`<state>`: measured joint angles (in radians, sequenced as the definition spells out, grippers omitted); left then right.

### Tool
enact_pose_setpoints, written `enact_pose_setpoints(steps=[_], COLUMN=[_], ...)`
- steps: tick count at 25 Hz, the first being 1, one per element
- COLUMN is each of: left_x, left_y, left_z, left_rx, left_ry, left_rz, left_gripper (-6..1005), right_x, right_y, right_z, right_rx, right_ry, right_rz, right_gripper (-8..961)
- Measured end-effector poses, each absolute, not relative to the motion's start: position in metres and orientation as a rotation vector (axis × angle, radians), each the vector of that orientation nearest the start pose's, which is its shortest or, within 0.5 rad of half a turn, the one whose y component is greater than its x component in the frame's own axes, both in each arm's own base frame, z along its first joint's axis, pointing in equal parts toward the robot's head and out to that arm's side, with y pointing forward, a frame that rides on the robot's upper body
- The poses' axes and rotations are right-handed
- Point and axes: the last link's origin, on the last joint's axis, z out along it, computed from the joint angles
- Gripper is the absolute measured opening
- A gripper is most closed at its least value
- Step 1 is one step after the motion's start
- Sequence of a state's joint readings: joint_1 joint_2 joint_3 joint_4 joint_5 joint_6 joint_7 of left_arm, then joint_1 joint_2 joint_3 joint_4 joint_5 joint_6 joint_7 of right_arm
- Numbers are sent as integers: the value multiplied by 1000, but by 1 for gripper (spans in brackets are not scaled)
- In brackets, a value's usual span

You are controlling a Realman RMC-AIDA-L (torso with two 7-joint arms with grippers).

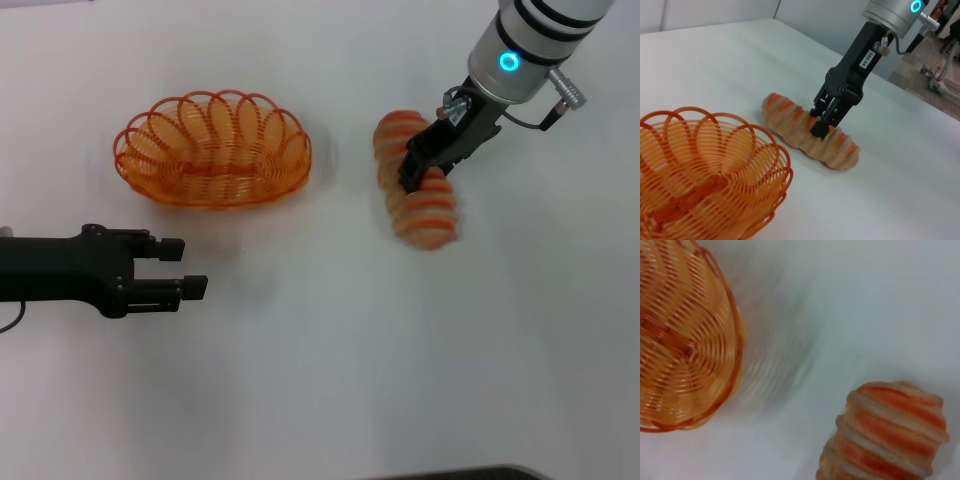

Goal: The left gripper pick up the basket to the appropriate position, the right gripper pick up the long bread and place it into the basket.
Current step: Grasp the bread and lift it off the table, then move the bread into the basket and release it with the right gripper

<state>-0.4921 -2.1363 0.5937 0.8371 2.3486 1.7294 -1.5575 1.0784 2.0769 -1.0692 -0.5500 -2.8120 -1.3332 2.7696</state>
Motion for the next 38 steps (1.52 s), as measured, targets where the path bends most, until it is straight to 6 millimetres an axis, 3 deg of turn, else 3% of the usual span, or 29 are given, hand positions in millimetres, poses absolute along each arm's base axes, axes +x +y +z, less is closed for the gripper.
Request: enact_pose_setpoints(steps=[18, 27, 33, 38], left_x=[-282, -282, -280, -278], left_y=[290, 292, 292, 293], left_z=[-1, -1, -1, -1], left_rx=[-2891, -2881, -2886, -2890], left_ry=[-873, -872, -874, -870], left_rz=[-427, -431, -438, -441], left_gripper=[660, 659, 659, 659], right_x=[185, 169, 156, 130], right_y=[416, 428, 442, 450], right_z=[-35, -16, -6, -5], right_rx=[-2328, -2410, -2483, -2604], right_ry=[1401, 1312, 1151, 909], right_rz=[-564, -294, -93, 10], right_gripper=[376, 301, 263, 229])
